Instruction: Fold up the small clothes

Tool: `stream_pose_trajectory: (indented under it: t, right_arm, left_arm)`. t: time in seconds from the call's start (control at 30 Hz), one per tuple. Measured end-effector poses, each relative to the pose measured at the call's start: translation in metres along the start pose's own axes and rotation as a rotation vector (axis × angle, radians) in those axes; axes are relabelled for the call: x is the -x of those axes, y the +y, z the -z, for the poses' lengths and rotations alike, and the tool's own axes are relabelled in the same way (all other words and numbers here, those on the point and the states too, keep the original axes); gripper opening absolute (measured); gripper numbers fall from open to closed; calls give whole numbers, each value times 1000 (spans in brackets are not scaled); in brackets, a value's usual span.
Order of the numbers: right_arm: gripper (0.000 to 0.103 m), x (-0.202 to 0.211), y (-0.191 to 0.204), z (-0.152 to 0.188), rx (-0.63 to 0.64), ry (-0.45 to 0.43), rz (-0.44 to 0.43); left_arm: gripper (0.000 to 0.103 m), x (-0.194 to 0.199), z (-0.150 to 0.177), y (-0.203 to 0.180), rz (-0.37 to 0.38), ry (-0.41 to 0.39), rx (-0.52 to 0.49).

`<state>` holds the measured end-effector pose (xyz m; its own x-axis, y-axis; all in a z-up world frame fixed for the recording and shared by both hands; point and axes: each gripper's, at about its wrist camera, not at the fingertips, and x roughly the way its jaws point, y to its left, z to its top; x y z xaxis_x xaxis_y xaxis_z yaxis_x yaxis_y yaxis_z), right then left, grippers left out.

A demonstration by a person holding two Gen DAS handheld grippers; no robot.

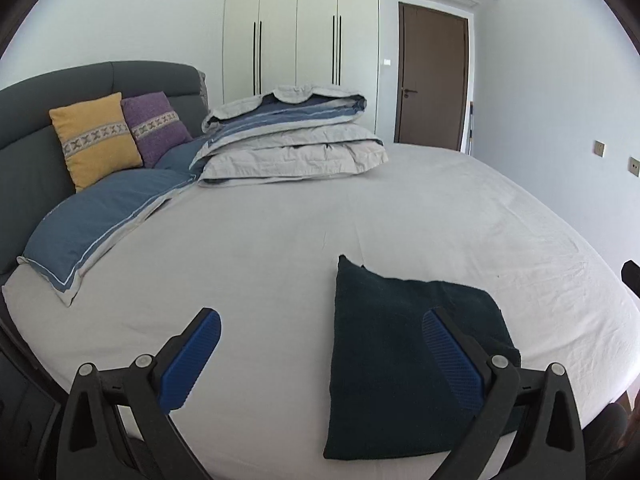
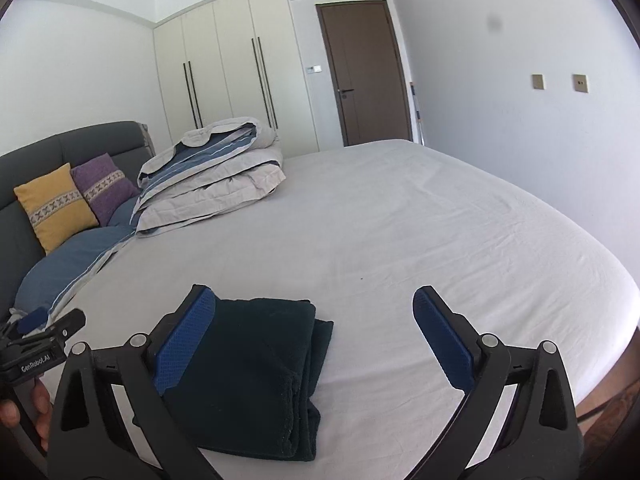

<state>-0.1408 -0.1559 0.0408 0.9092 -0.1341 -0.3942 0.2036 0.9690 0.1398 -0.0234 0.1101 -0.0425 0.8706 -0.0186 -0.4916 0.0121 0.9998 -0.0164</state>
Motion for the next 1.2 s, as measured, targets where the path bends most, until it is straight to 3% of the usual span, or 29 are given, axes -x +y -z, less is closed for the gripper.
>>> stream_pose_trajectory:
  t: [0.1,0.2,0.27,0.53,1.2]
  right_arm:
    - [101,1,0,4,40,119,-33]
    - [101,-10,1,19,36,257,-9]
    - [101,-15,4,28,29,290,2]
    - [101,-30,26,45,102,335,15]
    - [101,-41,32,55,112,377,19]
  left_arm:
    - [103,-5,10,-2,2,60,-16]
    - [103,-12,20,-6,-5,111,-7]
    - [103,-14,26,-11,1,133,-14]
    - [103,-18,42,-34,25,173,-61]
    - [103,-29,49,-29,22,218,-39]
